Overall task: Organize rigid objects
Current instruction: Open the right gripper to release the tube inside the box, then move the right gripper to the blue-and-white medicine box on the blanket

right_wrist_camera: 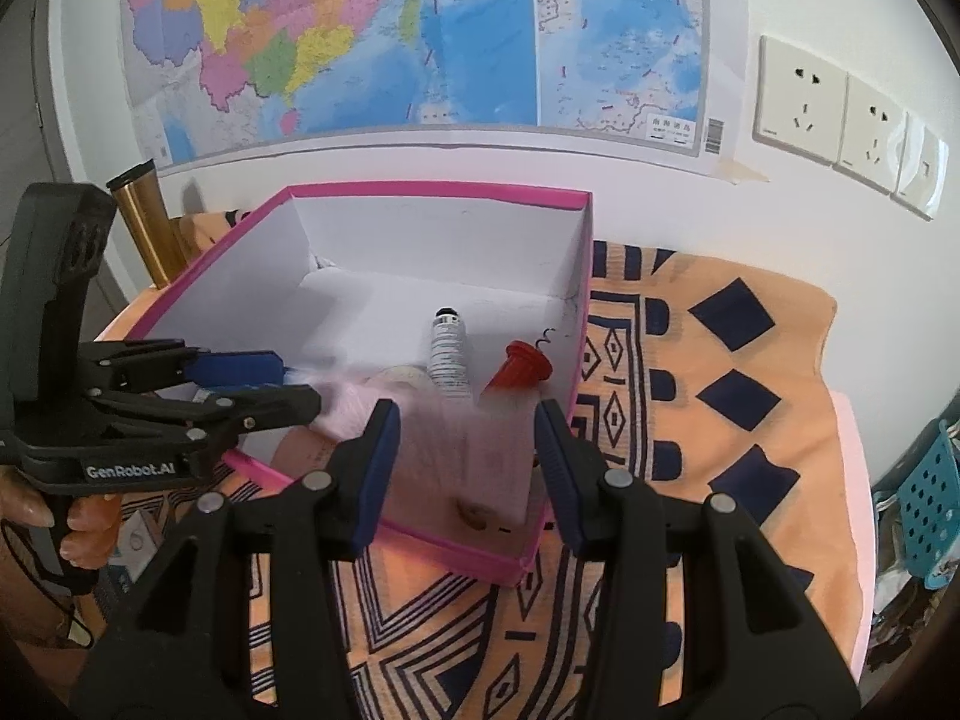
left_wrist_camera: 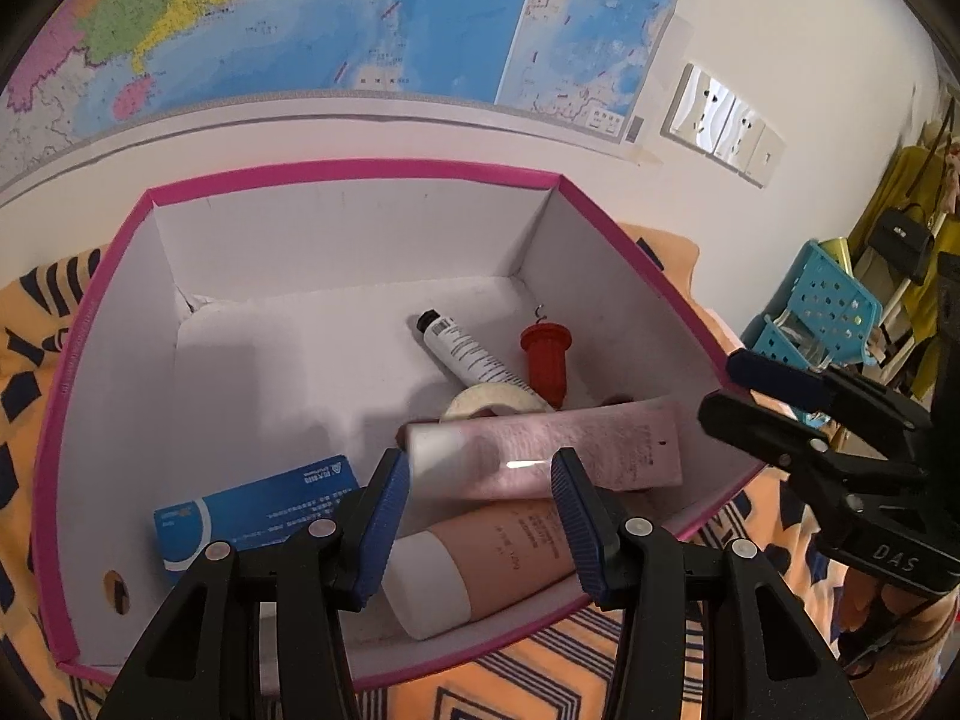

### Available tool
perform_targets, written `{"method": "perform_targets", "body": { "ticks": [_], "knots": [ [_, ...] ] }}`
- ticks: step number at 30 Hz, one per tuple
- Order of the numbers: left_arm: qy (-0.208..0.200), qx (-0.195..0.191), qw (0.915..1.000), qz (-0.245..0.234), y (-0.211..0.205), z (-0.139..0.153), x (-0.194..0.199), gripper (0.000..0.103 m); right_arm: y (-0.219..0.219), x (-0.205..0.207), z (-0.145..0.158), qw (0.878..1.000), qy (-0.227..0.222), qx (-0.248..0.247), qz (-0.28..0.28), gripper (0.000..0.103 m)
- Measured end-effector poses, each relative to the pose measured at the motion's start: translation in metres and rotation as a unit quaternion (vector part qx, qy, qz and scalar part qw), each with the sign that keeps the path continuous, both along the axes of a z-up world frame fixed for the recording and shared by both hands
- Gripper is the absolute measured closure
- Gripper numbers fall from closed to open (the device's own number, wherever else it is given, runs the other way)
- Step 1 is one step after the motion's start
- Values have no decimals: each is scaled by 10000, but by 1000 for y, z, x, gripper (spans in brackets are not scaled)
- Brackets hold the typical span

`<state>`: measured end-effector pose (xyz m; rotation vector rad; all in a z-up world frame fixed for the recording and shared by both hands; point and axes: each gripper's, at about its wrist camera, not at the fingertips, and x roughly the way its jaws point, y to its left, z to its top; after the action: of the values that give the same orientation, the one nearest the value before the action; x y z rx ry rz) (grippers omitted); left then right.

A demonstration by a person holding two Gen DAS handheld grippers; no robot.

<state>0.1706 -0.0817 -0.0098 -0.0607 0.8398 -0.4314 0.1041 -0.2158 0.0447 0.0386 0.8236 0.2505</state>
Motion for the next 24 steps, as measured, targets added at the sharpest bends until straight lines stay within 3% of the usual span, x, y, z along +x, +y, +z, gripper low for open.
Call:
{"method": "perform_targets", "body": {
  "ticks": [9,17,24],
  "knots": [
    [-359,-26,9994,-15,16,10,-24,53,-1,-15,1,9998,-128,156,-71,49],
    [-1071,-83,9942,-25,49,34,-89,43,1,-48,11,9963,-319,733,301,49],
    [-748,243,9962,384,81,7,-120,42,32,-76,-13,9848,262,1284,1142,48]
  ]
}}
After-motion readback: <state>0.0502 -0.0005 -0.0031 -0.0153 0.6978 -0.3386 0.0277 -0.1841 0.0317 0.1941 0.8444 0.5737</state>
